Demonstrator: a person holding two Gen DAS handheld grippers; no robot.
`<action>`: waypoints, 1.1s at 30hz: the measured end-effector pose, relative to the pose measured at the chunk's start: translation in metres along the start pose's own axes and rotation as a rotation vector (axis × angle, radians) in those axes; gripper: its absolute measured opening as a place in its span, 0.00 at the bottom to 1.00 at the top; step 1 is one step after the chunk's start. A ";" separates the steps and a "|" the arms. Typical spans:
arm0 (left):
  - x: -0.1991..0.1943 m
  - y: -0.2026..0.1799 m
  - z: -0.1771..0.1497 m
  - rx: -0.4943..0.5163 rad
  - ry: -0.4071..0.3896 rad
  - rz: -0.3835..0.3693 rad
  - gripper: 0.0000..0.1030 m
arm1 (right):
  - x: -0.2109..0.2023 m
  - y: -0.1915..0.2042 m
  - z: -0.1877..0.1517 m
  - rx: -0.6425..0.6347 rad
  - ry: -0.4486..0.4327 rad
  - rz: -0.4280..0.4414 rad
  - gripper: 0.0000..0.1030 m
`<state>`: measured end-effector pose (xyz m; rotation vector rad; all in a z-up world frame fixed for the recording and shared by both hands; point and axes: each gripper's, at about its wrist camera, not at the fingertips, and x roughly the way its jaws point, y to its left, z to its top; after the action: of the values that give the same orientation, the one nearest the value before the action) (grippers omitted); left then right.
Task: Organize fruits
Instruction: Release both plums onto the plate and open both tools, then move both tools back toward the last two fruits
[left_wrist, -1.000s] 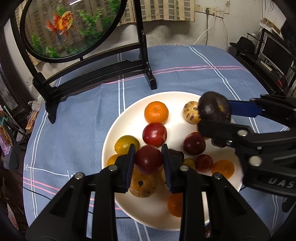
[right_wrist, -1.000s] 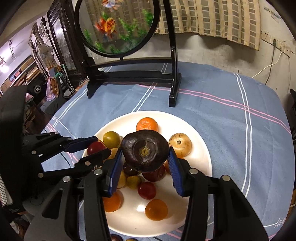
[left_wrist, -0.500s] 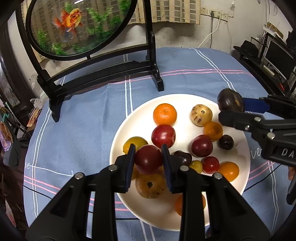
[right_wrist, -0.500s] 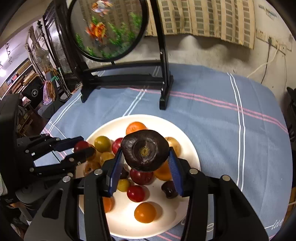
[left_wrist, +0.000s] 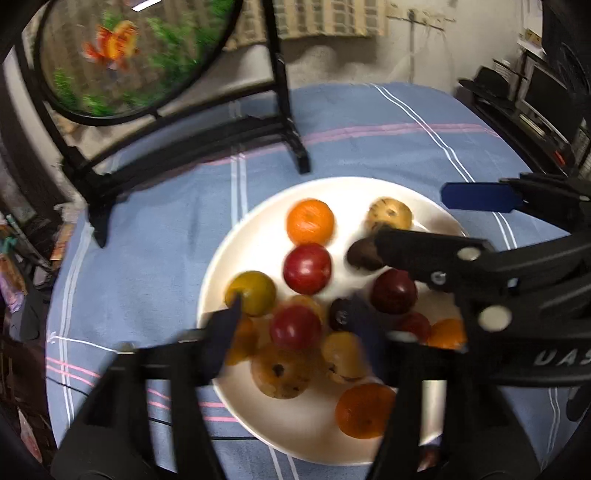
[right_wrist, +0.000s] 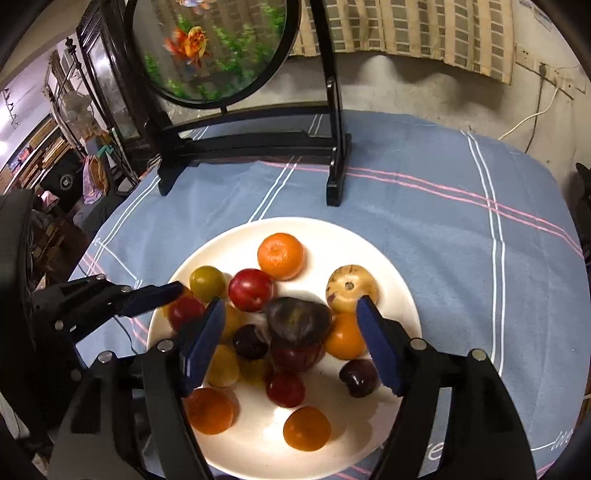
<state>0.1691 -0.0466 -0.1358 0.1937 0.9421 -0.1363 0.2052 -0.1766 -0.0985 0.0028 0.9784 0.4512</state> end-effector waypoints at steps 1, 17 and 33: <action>-0.002 0.001 0.000 -0.003 -0.006 -0.008 0.66 | -0.004 0.000 0.001 -0.001 -0.013 -0.004 0.72; -0.063 0.014 -0.022 -0.059 -0.055 -0.012 0.74 | -0.082 -0.001 -0.069 -0.048 -0.058 -0.041 0.71; -0.063 -0.085 -0.143 0.180 0.113 -0.209 0.75 | -0.103 -0.023 -0.226 0.158 0.100 -0.073 0.71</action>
<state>0.0030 -0.0952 -0.1759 0.2710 1.0621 -0.4069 -0.0159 -0.2802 -0.1483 0.0874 1.1072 0.3078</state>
